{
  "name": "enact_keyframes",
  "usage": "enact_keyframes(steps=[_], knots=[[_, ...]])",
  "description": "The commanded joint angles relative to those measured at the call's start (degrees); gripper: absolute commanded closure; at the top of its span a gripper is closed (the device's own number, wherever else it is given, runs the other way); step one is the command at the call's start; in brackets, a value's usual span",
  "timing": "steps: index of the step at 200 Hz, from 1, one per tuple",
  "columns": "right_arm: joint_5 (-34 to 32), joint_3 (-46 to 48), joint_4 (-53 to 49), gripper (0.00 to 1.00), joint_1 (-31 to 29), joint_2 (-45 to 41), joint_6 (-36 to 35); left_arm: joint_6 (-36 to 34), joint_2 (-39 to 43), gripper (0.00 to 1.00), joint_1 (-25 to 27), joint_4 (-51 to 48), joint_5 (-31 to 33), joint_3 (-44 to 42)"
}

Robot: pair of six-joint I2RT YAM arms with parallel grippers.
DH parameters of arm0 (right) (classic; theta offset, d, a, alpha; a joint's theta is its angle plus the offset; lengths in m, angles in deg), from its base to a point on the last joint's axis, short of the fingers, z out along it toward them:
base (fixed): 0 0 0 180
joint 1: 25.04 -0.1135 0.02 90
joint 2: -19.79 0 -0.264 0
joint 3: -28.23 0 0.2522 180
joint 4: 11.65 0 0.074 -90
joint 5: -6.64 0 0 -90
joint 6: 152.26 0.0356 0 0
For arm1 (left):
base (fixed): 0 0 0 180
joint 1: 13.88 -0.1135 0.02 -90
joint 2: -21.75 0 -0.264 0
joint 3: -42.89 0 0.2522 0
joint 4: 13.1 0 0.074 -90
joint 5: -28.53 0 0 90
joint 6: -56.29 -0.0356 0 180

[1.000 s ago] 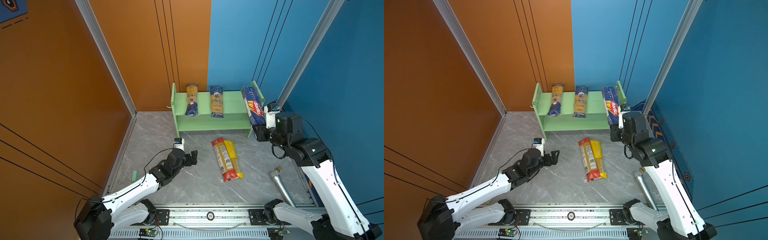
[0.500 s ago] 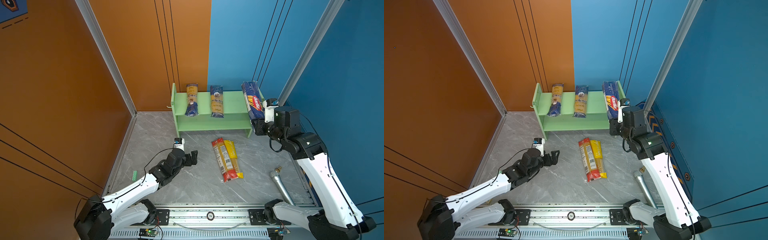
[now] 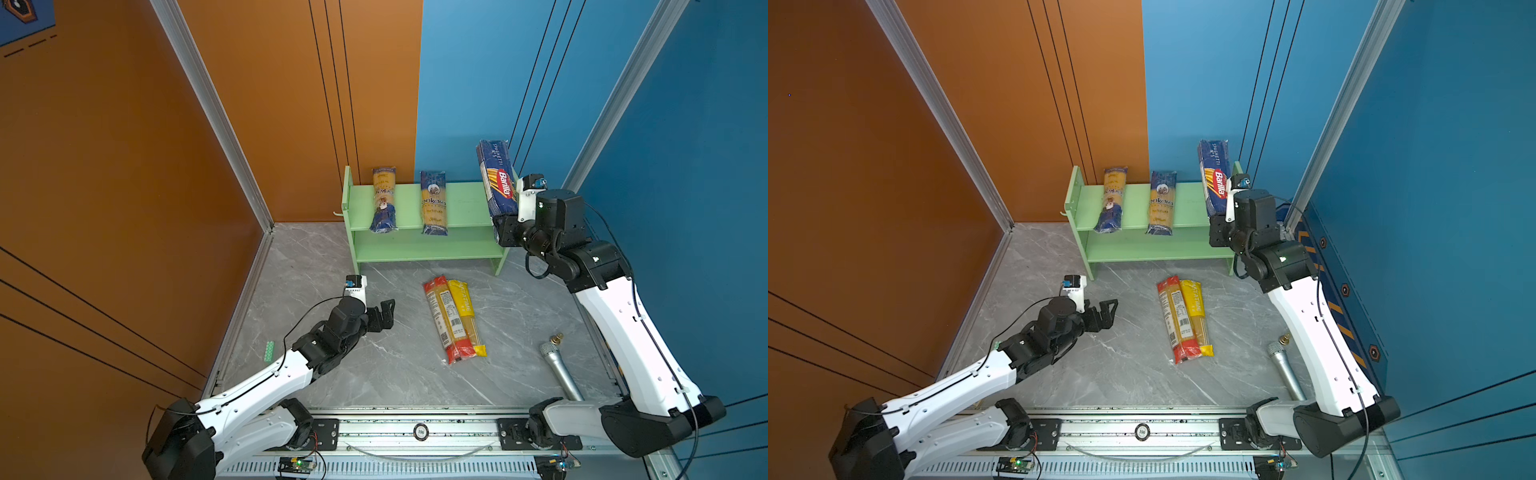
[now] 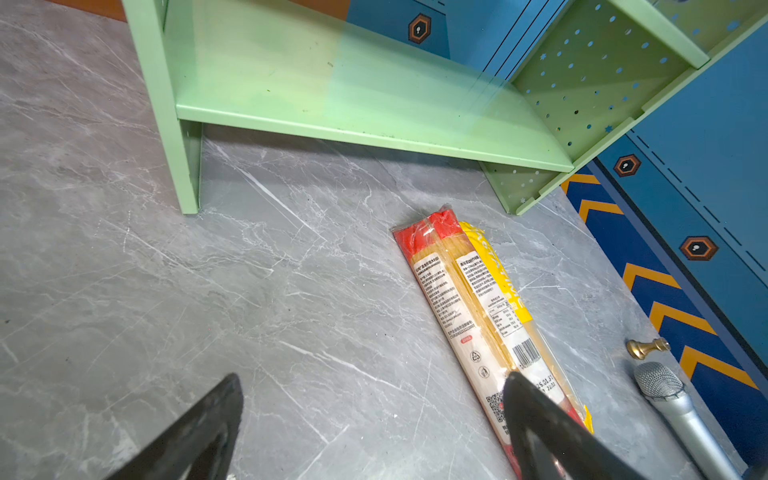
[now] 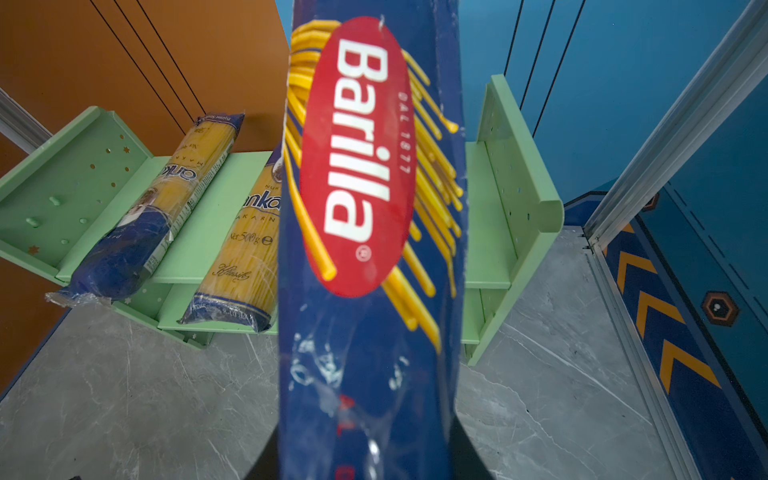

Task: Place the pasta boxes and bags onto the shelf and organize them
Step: 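Carry the upright Barilla box with the right gripper up onto the top shelf, then lower the Barilla box onto the top shelf beside the Ankara bags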

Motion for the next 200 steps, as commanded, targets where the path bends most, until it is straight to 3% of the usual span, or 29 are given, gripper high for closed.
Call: enact_keyframes(steps=[1, 83, 200], knots=[[-0.82, -4.4, 14.28, 1.0, 0.46, 0.5, -2.22, -0.51, 0.92, 0.02, -0.52, -1.21, -0.69, -0.9], [-1.53, -11.54, 16.44, 1.0, 1.3, 10.48, -2.67, -0.25, 0.23, 0.02, -0.54, -1.46, -1.09, -0.47], [-2.28, -14.35, 15.66, 1.0, 3.38, 16.89, -1.68, -0.41, -2.04, 0.02, -0.52, -1.82, -1.68, 1.07]])
